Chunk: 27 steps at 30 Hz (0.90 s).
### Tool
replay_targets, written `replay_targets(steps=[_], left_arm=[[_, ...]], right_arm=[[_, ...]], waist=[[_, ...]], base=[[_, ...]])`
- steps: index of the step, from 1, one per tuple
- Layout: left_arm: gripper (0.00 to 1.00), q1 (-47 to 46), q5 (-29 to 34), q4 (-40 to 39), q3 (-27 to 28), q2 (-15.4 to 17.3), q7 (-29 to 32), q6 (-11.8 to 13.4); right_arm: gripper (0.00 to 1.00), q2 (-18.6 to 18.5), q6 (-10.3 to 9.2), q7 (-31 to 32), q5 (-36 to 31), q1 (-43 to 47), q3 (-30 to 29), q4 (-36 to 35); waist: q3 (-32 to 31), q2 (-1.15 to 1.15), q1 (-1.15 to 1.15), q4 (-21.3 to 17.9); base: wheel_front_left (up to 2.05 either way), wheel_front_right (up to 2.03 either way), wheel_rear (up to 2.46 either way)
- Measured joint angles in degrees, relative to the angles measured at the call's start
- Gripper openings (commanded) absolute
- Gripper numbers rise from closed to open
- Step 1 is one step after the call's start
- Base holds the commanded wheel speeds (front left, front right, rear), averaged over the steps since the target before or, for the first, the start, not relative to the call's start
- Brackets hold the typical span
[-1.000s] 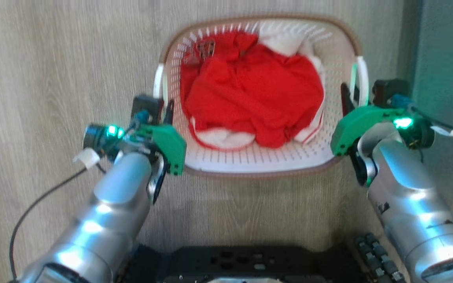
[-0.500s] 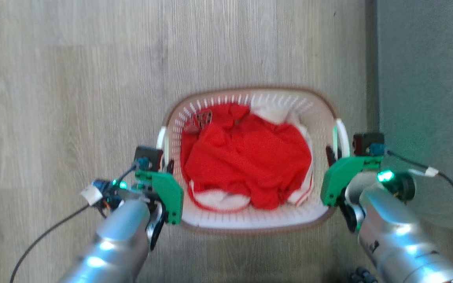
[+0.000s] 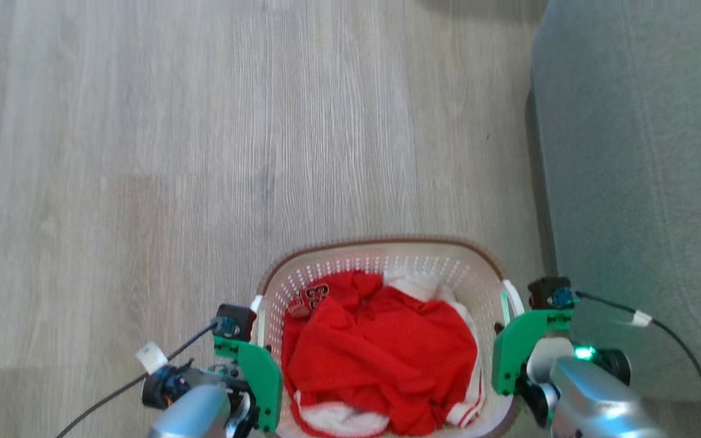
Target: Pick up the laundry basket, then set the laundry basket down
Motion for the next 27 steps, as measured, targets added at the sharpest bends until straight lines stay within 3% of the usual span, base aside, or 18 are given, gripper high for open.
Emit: replay_targets(steps=[18, 27], left_arm=[[0.0, 6.5, -2.5, 2.5, -3.4, 0.0, 3.4, -1.4], [0.0, 7.6, -3.3, 2.6, -4.2, 0.1, 3.3, -1.8]], right_arm=[[0.0, 0.0, 0.0, 2.7, 9.1, 7.8, 9.3, -0.3], [0.0, 0.0, 0.0, 2.7, 12.7, 8.3, 12.9, -0.2]], waist=[[-14.3, 0.0, 0.0, -0.5], [-17.8, 0.0, 0.0, -0.5]], base=[[0.0, 0.0, 0.0], [0.0, 0.0, 0.0]])
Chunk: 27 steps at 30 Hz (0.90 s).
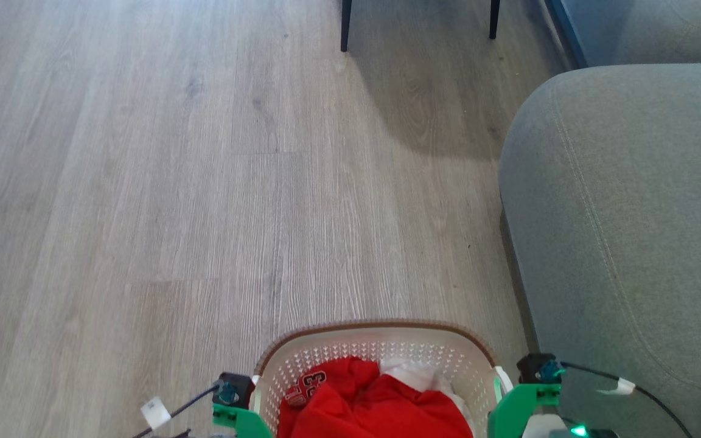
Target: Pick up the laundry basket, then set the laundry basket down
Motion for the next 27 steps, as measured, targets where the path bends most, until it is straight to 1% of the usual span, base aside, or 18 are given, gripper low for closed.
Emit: replay_targets(steps=[16, 27], left_arm=[[0.0, 0.3, -1.1, 1.0, -1.7, 0.0, 0.0, 0.0], [0.0, 0.4, -1.8, 1.2, -2.7, 0.0, -0.1, 0.0]], right_arm=[[0.0, 0.0, -0.01, -0.8, 5.0, 0.6, 5.6, 0.6], [0.0, 0.0, -0.01, -1.5, 7.6, 0.6, 8.3, 1.2]], waist=[[-1.4, 0.0, 0.0, -0.2], [-1.4, 0.0, 0.0, -0.6]], base=[[0.0, 0.0, 0.0], [0.0, 0.0, 0.0]])
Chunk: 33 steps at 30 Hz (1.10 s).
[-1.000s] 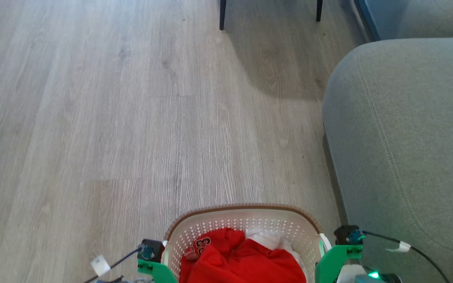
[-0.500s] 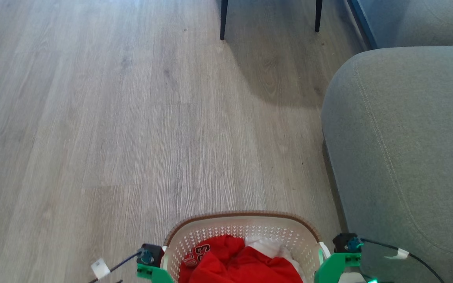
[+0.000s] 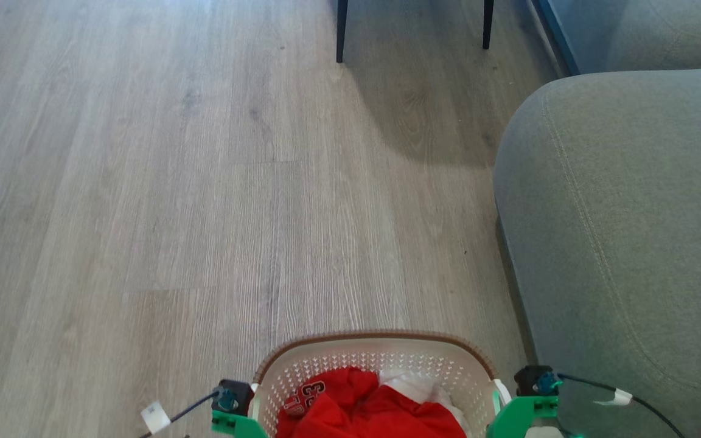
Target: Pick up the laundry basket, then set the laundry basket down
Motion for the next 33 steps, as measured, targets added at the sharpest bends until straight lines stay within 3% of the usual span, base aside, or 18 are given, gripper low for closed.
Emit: replay_targets(steps=[22, 33], left_arm=[[0.0, 0.0, -1.5, 0.4, -0.8, 0.1, -0.5, 0.0], [0.0, -2.8, -2.9, 0.3, -0.6, 0.1, -2.1, 0.9]], right_arm=[[0.0, 0.0, 0.0, -1.4, 4.3, -0.6, 4.4, 0.2], [0.0, -0.1, 0.0, -2.8, 5.4, -5.6, 6.4, 0.5]], waist=[[1.3, 0.0, 0.0, -0.4], [5.9, 0.0, 0.01, -0.8]], base=[[0.0, 0.0, 0.0], [0.0, 0.0, 0.0]])
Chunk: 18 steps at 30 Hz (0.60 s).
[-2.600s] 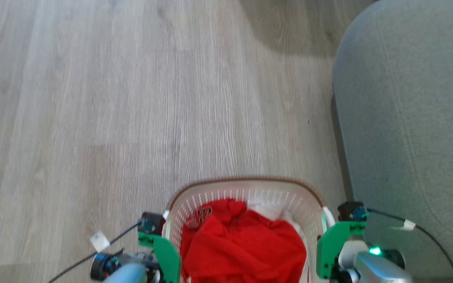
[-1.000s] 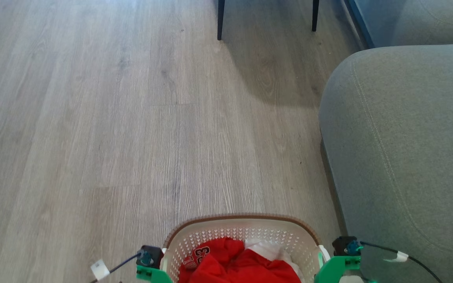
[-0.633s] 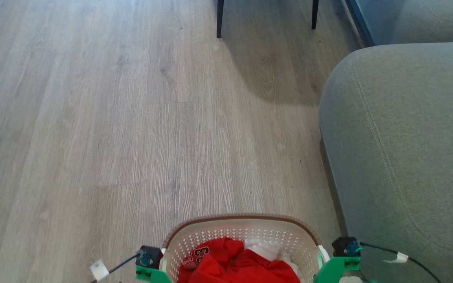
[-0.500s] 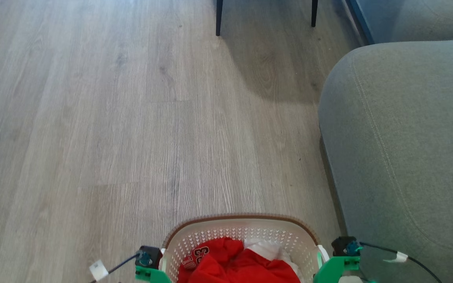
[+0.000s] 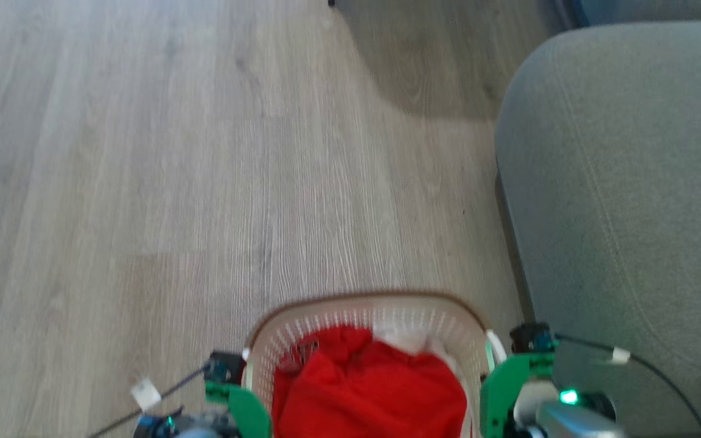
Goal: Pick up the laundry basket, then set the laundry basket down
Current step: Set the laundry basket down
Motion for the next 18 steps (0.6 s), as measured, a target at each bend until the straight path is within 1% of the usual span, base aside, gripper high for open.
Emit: replay_targets(steps=[11, 18], left_arm=[[0.0, -9.3, -0.4, 0.0, 0.6, 0.0, -2.8, 0.8], [0.0, -17.4, -0.3, 0.2, 0.7, 0.3, -4.3, 1.3]], right_arm=[[0.0, -0.1, 0.0, -2.4, 0.0, -10.5, 0.7, 1.1], [0.0, -0.2, 0.0, -4.1, -0.4, -19.0, 0.8, 2.0]], waist=[[9.9, 0.0, 0.01, -0.3], [18.1, 0.0, 0.02, -0.3]], base=[[0.0, 0.0, 0.0], [0.0, 0.0, 0.0]])
